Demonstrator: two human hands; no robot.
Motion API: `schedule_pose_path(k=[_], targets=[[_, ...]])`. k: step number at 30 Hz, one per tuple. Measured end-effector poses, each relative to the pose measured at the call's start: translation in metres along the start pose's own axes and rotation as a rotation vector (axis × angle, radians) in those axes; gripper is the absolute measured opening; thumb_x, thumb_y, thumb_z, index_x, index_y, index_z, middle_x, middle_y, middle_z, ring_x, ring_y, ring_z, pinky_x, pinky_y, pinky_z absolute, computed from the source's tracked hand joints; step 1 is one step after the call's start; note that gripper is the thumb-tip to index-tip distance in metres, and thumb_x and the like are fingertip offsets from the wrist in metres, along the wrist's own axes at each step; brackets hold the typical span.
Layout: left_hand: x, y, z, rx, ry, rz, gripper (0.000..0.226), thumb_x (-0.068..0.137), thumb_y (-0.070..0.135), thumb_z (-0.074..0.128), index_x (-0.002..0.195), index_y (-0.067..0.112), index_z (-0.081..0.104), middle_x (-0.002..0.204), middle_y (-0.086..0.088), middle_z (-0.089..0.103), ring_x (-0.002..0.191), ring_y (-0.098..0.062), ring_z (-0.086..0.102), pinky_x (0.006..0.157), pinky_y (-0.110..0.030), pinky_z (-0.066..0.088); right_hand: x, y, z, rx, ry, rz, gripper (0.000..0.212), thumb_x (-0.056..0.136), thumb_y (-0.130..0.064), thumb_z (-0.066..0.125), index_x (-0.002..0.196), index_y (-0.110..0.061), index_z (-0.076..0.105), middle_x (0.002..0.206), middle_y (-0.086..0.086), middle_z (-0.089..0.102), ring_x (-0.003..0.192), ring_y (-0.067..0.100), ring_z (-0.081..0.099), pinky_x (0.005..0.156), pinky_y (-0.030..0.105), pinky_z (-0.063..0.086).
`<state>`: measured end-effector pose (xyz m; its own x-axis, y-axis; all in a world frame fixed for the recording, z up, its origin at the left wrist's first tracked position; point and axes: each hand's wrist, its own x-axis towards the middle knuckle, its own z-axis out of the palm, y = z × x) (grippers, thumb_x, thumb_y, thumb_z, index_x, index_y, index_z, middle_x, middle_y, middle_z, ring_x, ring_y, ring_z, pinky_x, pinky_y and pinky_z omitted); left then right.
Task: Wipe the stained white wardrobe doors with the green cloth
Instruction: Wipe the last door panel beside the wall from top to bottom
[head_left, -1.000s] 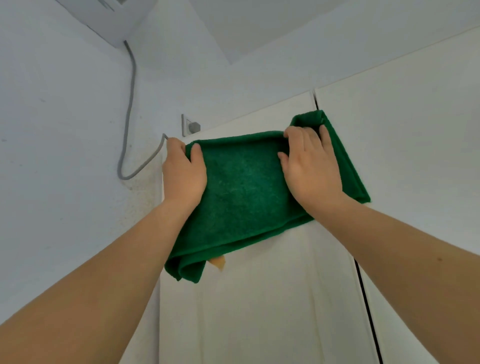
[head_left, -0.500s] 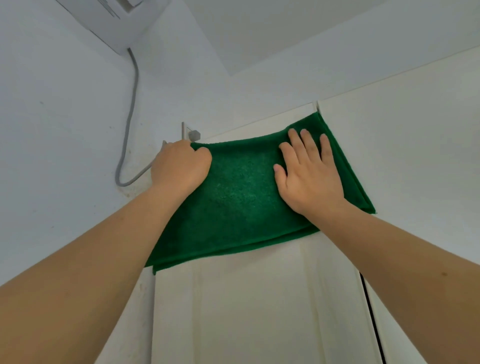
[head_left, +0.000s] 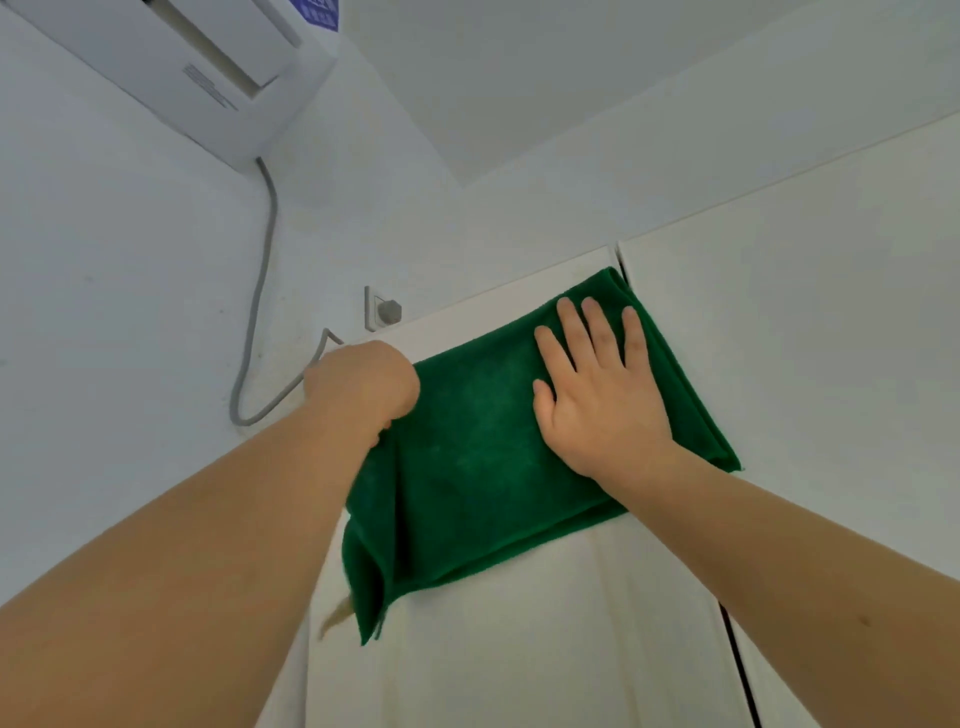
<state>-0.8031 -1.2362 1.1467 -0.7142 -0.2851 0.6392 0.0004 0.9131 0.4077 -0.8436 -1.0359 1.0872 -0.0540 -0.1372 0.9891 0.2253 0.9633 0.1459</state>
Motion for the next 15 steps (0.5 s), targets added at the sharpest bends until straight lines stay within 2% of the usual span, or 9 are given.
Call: schedule_pose_path(k=[1, 3, 5, 6, 8, 10, 12, 15], targets=[[0.000, -0.001, -0.004, -0.192, -0.098, -0.092, 0.027, 0.104, 0.016, 0.045, 0.083, 0.000, 0.049, 0.072, -0.013, 0.058, 0.066, -0.025, 0.059, 0.065, -0.036, 0.054, 0.001, 0.001, -0.001, -0.010, -0.019, -0.014, 0.066, 0.096, -0.044, 0.021, 0.152, -0.013, 0.035, 0.161, 0.018, 0.021, 0.149, 0.037, 0.015, 0.119, 0.059, 0.005], [0.001, -0.002, -0.008, -0.590, -0.196, -0.192, 0.029, 0.106, 0.019, 0.045, 0.087, -0.002, 0.050, 0.077, -0.017, 0.058, 0.071, -0.031, 0.060, 0.069, -0.042, 0.053, 0.005, 0.003, -0.003, -0.043, -0.086, -0.037, 0.065, 0.100, -0.045, 0.019, 0.157, -0.014, 0.022, 0.163, 0.022, 0.007, 0.150, 0.041, 0.004, 0.118, 0.061, 0.001], [0.001, -0.003, -0.006, -0.916, -0.121, -0.183, 0.018, 0.106, 0.015, 0.043, 0.098, 0.000, 0.049, 0.084, -0.017, 0.056, 0.079, -0.032, 0.058, 0.072, -0.046, 0.054, 0.011, 0.003, -0.004, -0.085, -0.148, -0.066, 0.067, 0.102, -0.048, 0.015, 0.159, -0.014, 0.005, 0.162, 0.024, -0.007, 0.149, 0.044, -0.006, 0.117, 0.063, -0.003], [0.003, -0.004, -0.001, -0.963, -0.019, -0.132, 0.012, 0.103, 0.012, 0.043, 0.104, 0.001, 0.048, 0.088, -0.017, 0.056, 0.077, -0.030, 0.056, 0.072, -0.045, 0.055, 0.013, 0.003, -0.007, -0.115, -0.171, -0.081, 0.067, 0.102, -0.049, 0.012, 0.158, -0.014, -0.001, 0.161, 0.025, -0.012, 0.148, 0.045, -0.009, 0.116, 0.065, -0.003], [0.004, -0.007, 0.009, -0.852, 0.213, 0.023, 0.012, 0.099, 0.011, 0.045, 0.110, 0.007, 0.046, 0.093, -0.014, 0.056, 0.077, -0.025, 0.053, 0.076, -0.041, 0.053, 0.015, 0.003, -0.011, -0.166, -0.199, -0.102, 0.068, 0.102, -0.051, 0.008, 0.157, -0.013, -0.008, 0.160, 0.026, -0.015, 0.148, 0.046, -0.010, 0.115, 0.066, -0.002], [0.004, -0.007, 0.020, -0.753, 0.383, 0.122, 0.009, 0.101, 0.019, 0.045, 0.108, 0.014, 0.043, 0.104, -0.012, 0.057, 0.093, -0.030, 0.055, 0.085, -0.046, 0.051, 0.014, 0.003, -0.014, -0.179, -0.222, -0.101, 0.069, 0.102, -0.052, 0.008, 0.157, -0.014, -0.009, 0.160, 0.026, -0.015, 0.148, 0.046, -0.009, 0.115, 0.067, -0.001], [0.006, -0.005, 0.029, -0.729, 0.451, 0.138, 0.014, 0.102, 0.025, 0.045, 0.112, 0.016, 0.043, 0.122, -0.013, 0.053, 0.113, -0.034, 0.048, 0.094, -0.053, 0.047, 0.016, 0.002, -0.017, -0.189, -0.244, -0.100, 0.070, 0.102, -0.053, 0.009, 0.157, -0.014, -0.009, 0.161, 0.025, -0.015, 0.148, 0.045, -0.009, 0.115, 0.067, -0.001], [0.013, 0.001, 0.048, -0.640, 0.506, 0.240, 0.029, 0.103, 0.031, 0.044, 0.129, 0.017, 0.044, 0.134, -0.011, 0.049, 0.122, -0.035, 0.042, 0.097, -0.051, 0.043, 0.018, 0.003, -0.021, -0.179, -0.262, -0.098, 0.070, 0.102, -0.054, 0.011, 0.157, -0.015, -0.008, 0.161, 0.023, -0.015, 0.149, 0.043, -0.010, 0.116, 0.067, -0.001]])
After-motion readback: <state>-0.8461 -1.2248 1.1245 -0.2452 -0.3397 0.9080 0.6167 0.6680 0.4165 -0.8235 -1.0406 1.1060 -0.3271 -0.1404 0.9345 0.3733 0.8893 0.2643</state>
